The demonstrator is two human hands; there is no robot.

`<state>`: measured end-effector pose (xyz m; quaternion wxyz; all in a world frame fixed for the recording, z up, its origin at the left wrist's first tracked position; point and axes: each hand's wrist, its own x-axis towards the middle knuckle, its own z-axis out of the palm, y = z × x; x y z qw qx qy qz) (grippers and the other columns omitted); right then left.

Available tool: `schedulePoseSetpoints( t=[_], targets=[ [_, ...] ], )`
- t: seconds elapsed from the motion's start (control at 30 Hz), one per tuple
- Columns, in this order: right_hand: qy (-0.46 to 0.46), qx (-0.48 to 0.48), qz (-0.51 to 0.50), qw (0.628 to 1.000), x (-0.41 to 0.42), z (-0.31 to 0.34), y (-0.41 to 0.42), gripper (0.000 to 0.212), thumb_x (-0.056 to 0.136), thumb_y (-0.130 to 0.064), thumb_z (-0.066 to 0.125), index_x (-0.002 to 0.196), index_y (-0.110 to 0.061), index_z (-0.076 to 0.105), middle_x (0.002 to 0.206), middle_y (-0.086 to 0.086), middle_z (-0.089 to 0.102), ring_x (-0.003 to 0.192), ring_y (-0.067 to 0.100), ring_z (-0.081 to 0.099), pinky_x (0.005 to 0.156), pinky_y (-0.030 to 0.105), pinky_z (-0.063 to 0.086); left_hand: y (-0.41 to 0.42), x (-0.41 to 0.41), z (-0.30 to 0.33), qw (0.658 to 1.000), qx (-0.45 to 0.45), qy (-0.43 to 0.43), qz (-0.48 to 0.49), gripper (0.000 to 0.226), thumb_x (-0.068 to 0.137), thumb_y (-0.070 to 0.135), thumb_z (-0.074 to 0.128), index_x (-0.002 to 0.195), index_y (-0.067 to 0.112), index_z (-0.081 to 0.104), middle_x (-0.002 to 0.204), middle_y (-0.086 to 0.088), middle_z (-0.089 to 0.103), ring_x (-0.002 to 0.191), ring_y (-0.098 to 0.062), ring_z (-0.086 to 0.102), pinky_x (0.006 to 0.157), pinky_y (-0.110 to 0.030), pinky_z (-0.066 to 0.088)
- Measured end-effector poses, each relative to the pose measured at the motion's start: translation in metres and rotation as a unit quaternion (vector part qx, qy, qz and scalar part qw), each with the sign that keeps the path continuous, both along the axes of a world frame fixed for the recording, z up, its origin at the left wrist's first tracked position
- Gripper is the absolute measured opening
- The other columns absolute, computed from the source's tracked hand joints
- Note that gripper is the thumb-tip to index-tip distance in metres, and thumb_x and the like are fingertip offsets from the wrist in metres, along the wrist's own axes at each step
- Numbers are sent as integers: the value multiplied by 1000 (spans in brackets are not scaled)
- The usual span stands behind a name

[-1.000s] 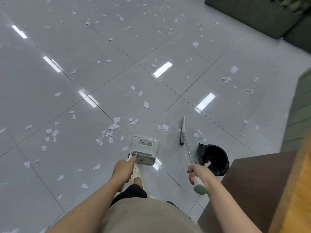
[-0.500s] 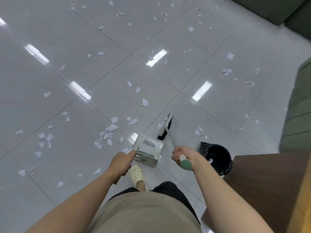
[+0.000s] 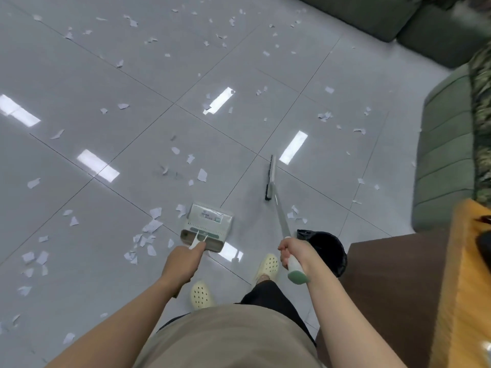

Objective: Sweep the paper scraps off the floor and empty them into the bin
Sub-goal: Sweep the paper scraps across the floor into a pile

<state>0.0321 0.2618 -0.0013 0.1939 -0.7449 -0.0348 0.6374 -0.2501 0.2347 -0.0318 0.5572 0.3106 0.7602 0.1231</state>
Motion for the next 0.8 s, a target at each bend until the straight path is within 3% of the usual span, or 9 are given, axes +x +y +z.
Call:
schedulePoseSetpoints(
  t=[0.1, 0.23, 0.4, 0.5, 0.6, 0.7, 0.8],
  targets=[
    [-71, 4, 2, 997, 36, -3, -1, 9, 80, 6, 48, 84, 1, 55, 41, 7, 41, 33, 18, 36, 38, 24, 35, 22, 27, -1, 999, 7, -5, 40, 40, 88, 47, 57, 72, 12, 47, 58, -5, 47, 56, -21, 40, 52, -30, 35],
    [-112, 0, -69, 991, 85, -17, 3, 28, 82, 7, 47, 109, 1, 53, 53, 8, 43, 32, 18, 39, 38, 22, 37, 48, 62, -3, 994, 6, -8, 106, 39, 89, 49, 56, 75, 12, 50, 59, -6, 47, 56, -21, 39, 52, -29, 33],
    [-92, -16, -85, 992, 136, -36, 32, 20, 86, 5, 44, 103, -2, 52, 57, 8, 45, 40, 18, 41, 38, 23, 39, 69, 104, -7, 991, -11, -11, 135, 30, 90, 41, 52, 80, 13, 45, 65, -9, 41, 55, -20, 32, 52, -30, 28],
    [-80, -57, -23, 995, 162, -46, 57, 17, 80, 3, 46, 93, -2, 55, 59, 10, 49, 44, 20, 46, 46, 28, 43, 73, 129, -6, 992, -21, -10, 125, 29, 91, 38, 52, 79, 14, 41, 63, -7, 34, 53, -18, 26, 51, -30, 23],
    [-7, -79, 74, 994, 174, -44, 83, 11, 74, 4, 48, 75, -2, 57, 66, 11, 52, 55, 20, 47, 58, 32, 44, 78, 150, -5, 994, -28, 2, 108, 30, 92, 36, 54, 76, 14, 41, 57, -4, 32, 50, -18, 25, 51, -29, 22],
    [111, -97, 36, 988, 187, -35, 107, 15, 82, 6, 49, 80, -9, 47, 58, 4, 45, 41, 9, 40, 36, 21, 38, 84, 167, -5, 995, -31, 15, 97, 32, 92, 37, 56, 76, 14, 42, 56, -3, 33, 49, -18, 25, 50, -27, 22],
    [208, -81, -54, 973, 216, -42, 123, 19, 85, 5, 53, 83, -12, 44, 62, -1, 40, 36, 5, 35, 29, 16, 30, 91, 185, -4, 994, -31, 16, 101, 33, 91, 39, 57, 76, 15, 40, 55, -1, 33, 48, -17, 24, 48, -26, 21]
  ],
)
